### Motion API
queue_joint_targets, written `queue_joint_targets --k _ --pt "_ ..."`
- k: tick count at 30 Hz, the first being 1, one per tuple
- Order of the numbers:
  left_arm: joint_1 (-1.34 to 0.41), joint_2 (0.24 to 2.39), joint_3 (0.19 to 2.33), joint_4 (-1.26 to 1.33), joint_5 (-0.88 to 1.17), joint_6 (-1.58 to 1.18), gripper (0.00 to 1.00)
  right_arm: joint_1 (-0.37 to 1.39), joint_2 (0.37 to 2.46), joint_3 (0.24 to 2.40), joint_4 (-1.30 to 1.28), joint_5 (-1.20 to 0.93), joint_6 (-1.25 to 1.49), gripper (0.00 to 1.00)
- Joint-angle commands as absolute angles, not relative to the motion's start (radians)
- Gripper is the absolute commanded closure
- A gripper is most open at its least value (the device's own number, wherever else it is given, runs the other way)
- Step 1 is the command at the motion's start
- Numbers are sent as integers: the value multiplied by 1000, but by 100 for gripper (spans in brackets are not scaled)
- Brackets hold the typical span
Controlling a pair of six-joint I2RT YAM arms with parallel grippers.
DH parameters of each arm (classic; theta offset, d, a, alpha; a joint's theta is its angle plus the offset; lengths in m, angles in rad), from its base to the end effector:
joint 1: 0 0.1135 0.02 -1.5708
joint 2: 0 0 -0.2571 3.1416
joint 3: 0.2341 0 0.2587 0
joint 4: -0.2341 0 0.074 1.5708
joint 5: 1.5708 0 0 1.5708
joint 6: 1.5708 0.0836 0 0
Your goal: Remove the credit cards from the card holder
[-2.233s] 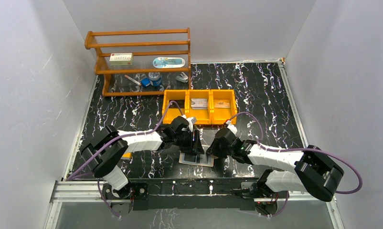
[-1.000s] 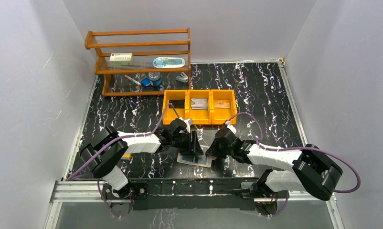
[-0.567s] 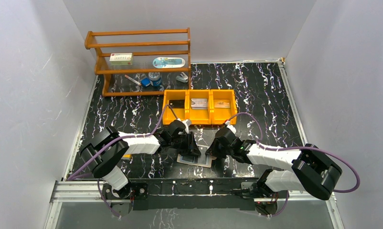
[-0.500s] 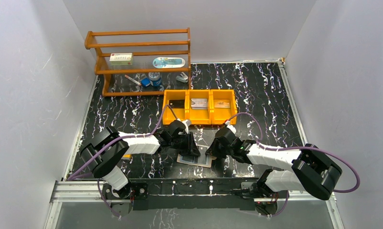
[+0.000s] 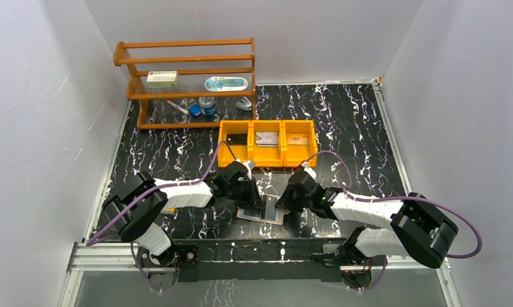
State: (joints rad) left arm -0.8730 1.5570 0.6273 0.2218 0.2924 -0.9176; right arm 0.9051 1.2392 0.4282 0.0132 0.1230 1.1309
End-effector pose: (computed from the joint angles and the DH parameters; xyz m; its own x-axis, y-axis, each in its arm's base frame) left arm 0.1949 -0.2699 0.1046 -0.9483 -0.0525 -0.3129 0.1996 0.6676 -0.7172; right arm 0.1703 0.2003 0.1031 -0.8466 0.3758 -0.3768 0.0902 0.7991 0.5944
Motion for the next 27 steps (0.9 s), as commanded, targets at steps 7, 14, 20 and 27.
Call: queue_joint_targets --k 7,14,20,27 --pt "-877 1489 655 62 213 -850 100 900 1257 412 -45 147 1127 83" --pt "-878 1467 655 28 189 -839 100 900 1244 421 -51 148 1117 83" --pt "-878 1464 667 7 187 -826 100 899 1189 492 -62 100 1020 76" --pt "-878 1457 667 14 190 -831 100 900 1152 583 -44 25 916 67"
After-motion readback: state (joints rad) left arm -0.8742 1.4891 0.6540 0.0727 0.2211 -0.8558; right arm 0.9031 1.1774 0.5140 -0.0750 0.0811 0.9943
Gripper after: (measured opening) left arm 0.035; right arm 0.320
